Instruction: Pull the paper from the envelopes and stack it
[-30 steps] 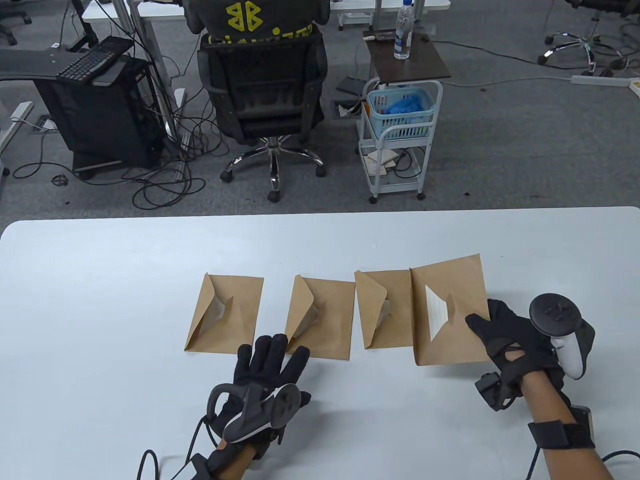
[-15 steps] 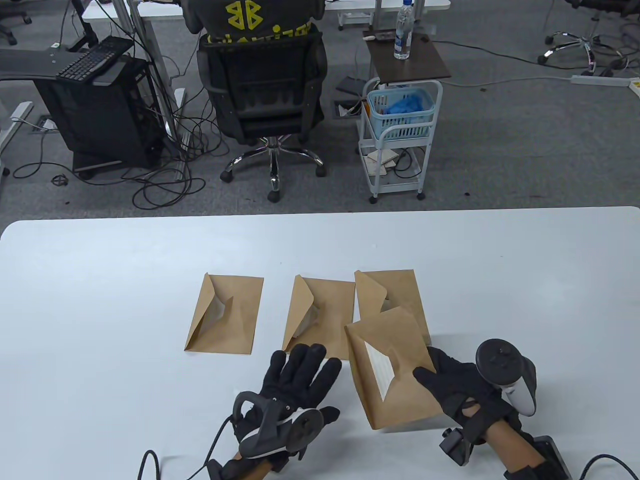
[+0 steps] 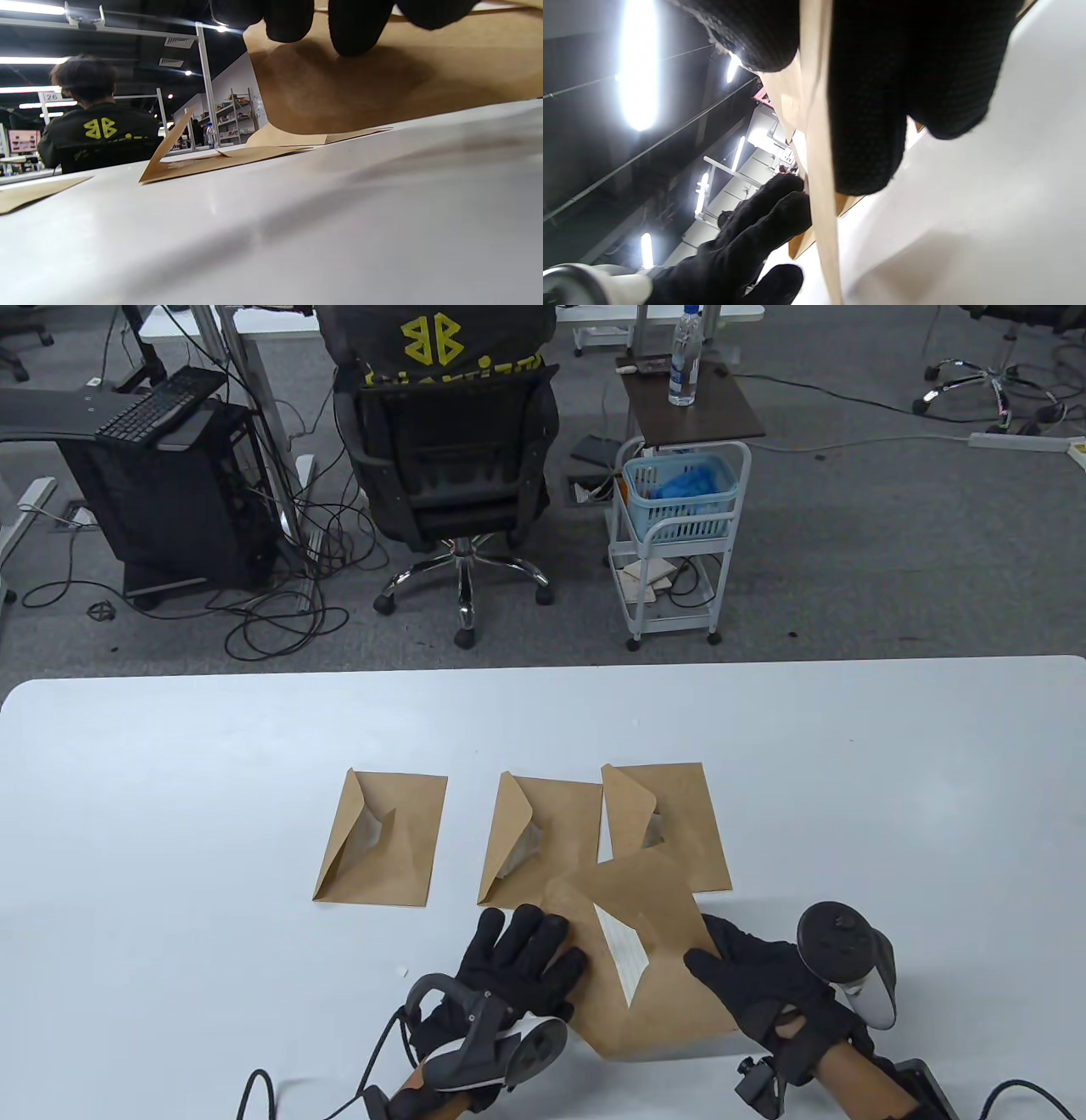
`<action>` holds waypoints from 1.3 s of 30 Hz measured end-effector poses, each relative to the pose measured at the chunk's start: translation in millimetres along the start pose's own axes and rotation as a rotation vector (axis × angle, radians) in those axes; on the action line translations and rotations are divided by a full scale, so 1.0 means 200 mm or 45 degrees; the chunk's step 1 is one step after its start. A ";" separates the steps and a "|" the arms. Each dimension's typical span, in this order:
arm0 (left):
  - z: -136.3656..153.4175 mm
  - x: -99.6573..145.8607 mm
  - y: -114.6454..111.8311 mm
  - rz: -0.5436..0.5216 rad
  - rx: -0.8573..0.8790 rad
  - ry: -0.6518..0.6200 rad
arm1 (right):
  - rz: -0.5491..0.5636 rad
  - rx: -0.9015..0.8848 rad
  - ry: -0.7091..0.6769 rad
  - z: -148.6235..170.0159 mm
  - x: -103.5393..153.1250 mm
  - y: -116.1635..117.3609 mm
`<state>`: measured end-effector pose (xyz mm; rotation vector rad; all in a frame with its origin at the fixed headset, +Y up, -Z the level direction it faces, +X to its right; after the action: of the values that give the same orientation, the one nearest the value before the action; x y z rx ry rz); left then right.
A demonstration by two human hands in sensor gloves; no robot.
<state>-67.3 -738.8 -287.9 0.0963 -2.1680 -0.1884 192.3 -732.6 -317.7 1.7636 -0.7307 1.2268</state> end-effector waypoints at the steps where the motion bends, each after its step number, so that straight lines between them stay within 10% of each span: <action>1: 0.01 0.00 0.00 0.003 0.028 0.008 | -0.004 -0.021 0.002 0.00 0.00 0.00; 9: 0.06 -0.01 0.01 0.018 0.357 0.103 | -0.118 -0.283 -0.038 0.01 0.00 0.06; 23: 0.18 -0.02 -0.09 0.109 1.657 0.376 | -0.347 -0.248 -0.190 -0.10 -0.01 0.24; 39: 0.24 0.01 -0.04 -0.007 1.321 0.447 | -0.062 0.120 -0.148 -0.13 0.02 0.17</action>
<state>-107.6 -741.7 -315.3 0.6630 -1.7081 0.8976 153.4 -726.9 -299.9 1.9320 -0.7024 1.1502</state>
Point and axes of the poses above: the tracker on the back of each hand, its own z axis roughly to the little-finger side, its own x axis roughly from the fingertips to the wrist, y = z × x, the point moved 4 cm from there along -x, roughly from the wrist to the fingertips, and after that the axes turned 3 degrees about x, right-handed, at the moved point
